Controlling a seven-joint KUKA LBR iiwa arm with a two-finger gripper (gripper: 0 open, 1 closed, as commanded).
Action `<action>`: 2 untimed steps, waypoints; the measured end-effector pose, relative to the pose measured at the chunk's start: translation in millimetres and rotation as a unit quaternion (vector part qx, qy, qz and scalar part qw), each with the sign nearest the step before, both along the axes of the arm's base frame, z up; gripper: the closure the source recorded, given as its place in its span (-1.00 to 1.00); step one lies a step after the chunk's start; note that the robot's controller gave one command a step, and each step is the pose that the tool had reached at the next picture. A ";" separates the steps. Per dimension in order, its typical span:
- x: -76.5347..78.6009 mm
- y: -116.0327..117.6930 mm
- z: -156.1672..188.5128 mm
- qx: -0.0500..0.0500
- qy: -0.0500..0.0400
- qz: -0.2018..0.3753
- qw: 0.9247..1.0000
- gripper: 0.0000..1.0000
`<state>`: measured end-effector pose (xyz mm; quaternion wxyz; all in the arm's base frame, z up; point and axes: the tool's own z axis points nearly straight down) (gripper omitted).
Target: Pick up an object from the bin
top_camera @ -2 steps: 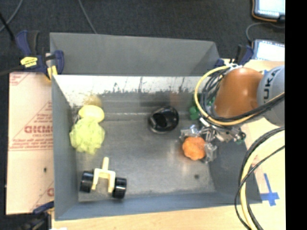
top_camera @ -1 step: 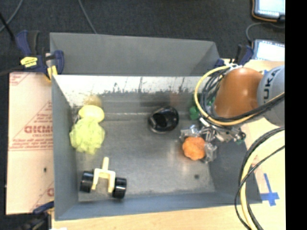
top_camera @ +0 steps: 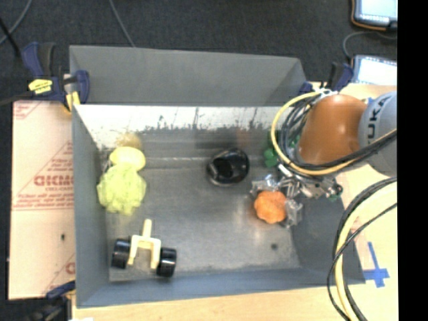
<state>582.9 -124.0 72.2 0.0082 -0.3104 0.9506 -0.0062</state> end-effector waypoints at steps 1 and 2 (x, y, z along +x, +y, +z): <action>0.0 0.0 0.0 0.000 0.000 0.000 1.000 1.00; 0.0 0.0 0.0 0.000 0.000 0.000 1.000 1.00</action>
Offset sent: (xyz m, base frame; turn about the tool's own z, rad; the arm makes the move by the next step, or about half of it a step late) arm 0.0000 0.0000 0.0000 0.0000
